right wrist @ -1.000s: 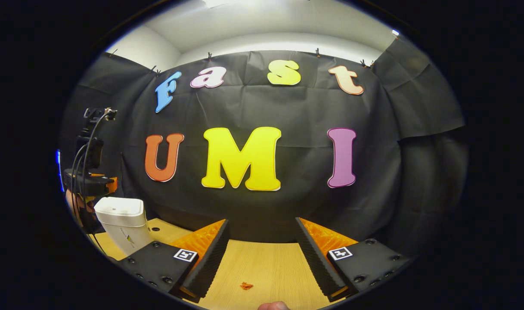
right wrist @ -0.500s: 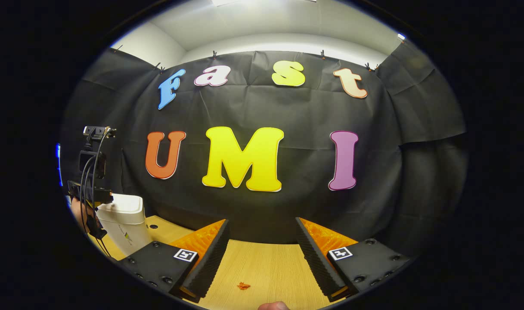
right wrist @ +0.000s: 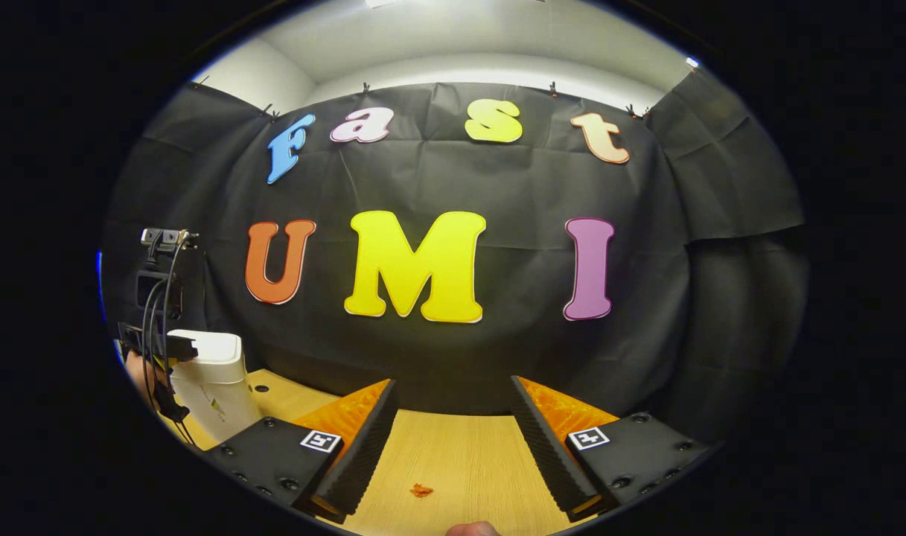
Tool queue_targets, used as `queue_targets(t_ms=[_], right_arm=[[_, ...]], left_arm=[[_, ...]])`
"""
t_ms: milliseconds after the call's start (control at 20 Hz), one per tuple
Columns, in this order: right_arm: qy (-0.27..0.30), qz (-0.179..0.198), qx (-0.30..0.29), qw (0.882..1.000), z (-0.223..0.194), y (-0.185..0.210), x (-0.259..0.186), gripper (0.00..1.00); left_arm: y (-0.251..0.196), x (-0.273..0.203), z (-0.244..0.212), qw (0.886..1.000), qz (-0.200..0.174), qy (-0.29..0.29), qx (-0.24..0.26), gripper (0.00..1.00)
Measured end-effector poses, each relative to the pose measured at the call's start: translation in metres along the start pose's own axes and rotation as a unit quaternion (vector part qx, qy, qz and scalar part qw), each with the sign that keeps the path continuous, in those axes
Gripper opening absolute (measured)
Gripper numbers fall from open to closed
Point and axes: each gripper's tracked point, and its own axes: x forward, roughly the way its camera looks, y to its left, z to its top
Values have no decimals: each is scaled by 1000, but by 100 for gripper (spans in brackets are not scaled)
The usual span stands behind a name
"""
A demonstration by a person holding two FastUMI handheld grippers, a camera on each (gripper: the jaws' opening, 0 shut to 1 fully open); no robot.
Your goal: Press the lid of the desktop garbage bin to open it, pick up the crumpled paper on the desktop and throw it into the bin, then pick up the pop can on the desktop and drop it into the bin, and finally close the garbage bin lid.
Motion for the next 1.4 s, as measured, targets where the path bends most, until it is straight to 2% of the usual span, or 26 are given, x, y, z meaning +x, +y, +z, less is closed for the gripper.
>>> queue_targets(t_ms=[100,200,400,500,550,750,900,1250,1300,1350,1400], right_arm=[[7,8,-5,1000,-5,12,4,94],[7,25,-8,1000,-3,28,6,94],[-4,47,-18,999,3,46,2,94],[-2,44,-22,999,2,43,1,95],[-1,41,-21,999,1,41,1,95],[0,21,-7,1000,2,28,2,95],[-10,12,-5,1000,7,22,1,94],[-16,-6,18,1000,7,5,-1,95],[-17,-7,22,1000,7,3,-2,95],[-18,-10,24,999,7,2,-2,95],[-19,-11,26,999,8,1,-3,94]], left_arm=[[3,-3,-4,1000,10,1,23,8],[3,1,-6,1000,10,-7,3,8],[2,-1,0,999,-2,-31,4,7],[-3,-4,10,998,-15,-58,-21,6],[1,-6,17,998,-5,-62,-19,6],[-1,-22,48,995,-21,-87,-40,4],[-7,-36,69,991,-52,-109,-52,6],[-36,-86,101,978,-132,-158,-25,36],[-38,-91,102,976,-144,-163,-22,51],[-41,-96,102,974,-156,-165,-19,57],[-45,-103,103,972,-167,-167,-13,59]])
